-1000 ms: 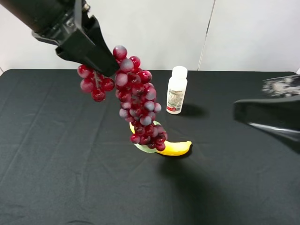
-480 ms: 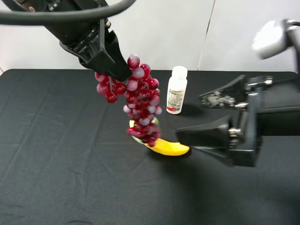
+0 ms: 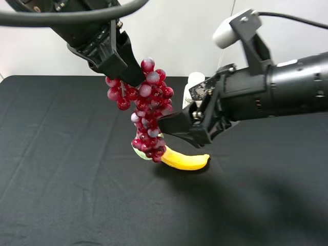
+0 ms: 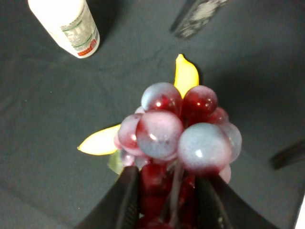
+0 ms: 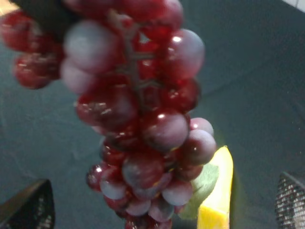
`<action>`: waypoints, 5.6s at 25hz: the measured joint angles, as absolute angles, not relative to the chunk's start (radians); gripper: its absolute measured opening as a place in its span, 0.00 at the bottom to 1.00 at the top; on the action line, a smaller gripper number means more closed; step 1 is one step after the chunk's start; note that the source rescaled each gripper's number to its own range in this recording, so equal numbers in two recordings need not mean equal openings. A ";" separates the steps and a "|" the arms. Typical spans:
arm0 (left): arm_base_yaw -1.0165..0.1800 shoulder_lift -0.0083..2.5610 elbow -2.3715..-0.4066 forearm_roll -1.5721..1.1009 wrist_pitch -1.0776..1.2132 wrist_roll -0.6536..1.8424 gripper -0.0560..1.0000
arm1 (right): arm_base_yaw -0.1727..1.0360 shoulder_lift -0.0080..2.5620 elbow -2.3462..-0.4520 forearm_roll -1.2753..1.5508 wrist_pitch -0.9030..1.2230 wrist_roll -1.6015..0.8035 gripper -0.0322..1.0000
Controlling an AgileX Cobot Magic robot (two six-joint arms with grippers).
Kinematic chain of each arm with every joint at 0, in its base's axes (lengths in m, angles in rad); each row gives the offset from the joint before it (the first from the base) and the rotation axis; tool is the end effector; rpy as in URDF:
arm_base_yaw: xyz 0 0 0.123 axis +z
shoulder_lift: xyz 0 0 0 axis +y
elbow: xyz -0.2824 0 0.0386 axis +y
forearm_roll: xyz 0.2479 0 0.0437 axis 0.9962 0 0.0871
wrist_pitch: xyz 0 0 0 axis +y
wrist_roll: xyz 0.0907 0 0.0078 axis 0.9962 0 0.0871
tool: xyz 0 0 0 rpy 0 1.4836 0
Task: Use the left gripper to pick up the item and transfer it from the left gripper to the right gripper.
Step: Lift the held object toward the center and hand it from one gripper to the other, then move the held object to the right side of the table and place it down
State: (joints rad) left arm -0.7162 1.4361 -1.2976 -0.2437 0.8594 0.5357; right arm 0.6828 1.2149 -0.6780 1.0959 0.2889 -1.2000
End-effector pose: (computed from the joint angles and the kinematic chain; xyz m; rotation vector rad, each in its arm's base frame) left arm 0.2212 -0.2146 0.3471 1.3561 2.0798 -0.3733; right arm 0.1766 0.1735 0.2633 -0.9966 1.9560 0.5969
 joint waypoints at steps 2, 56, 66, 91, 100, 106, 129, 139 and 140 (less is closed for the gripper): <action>-0.716 1.436 -1.298 -0.244 0.856 0.536 0.06 | 0.683 1.249 -0.693 1.098 0.283 -1.200 1.00; -0.716 1.436 -1.298 -0.325 0.681 0.540 0.95 | 0.683 1.470 -0.782 1.677 0.324 -1.696 0.04; -0.716 1.433 -1.298 -0.305 0.699 0.513 1.00 | 0.683 1.471 -0.782 1.676 0.324 -1.696 0.04; -0.716 1.091 -1.296 0.030 1.166 0.086 1.00 | 0.683 1.471 -0.782 1.675 0.324 -1.694 0.04; -0.716 0.822 -1.037 0.030 1.164 0.082 1.00 | 0.683 1.471 -0.782 1.675 0.324 -1.694 0.04; -0.716 0.593 -0.812 0.030 1.163 0.079 1.00 | 0.683 1.471 -0.782 1.675 0.324 -1.694 0.03; -0.716 0.021 -0.495 0.027 1.064 -0.008 1.00 | 0.683 1.471 -0.782 1.675 0.320 -1.693 0.03; -0.517 0.021 -0.495 0.025 1.063 -0.008 1.00 | 0.683 1.471 -0.782 1.666 0.307 -1.637 0.03; -0.469 0.021 -0.495 0.025 1.063 -0.008 1.00 | 0.683 1.471 -0.782 1.655 0.296 -1.613 0.03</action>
State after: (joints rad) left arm -0.4691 0.0212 -0.4951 0.0249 1.0634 -0.0076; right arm 0.6828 1.4705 -0.7816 1.6549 0.2958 -1.6131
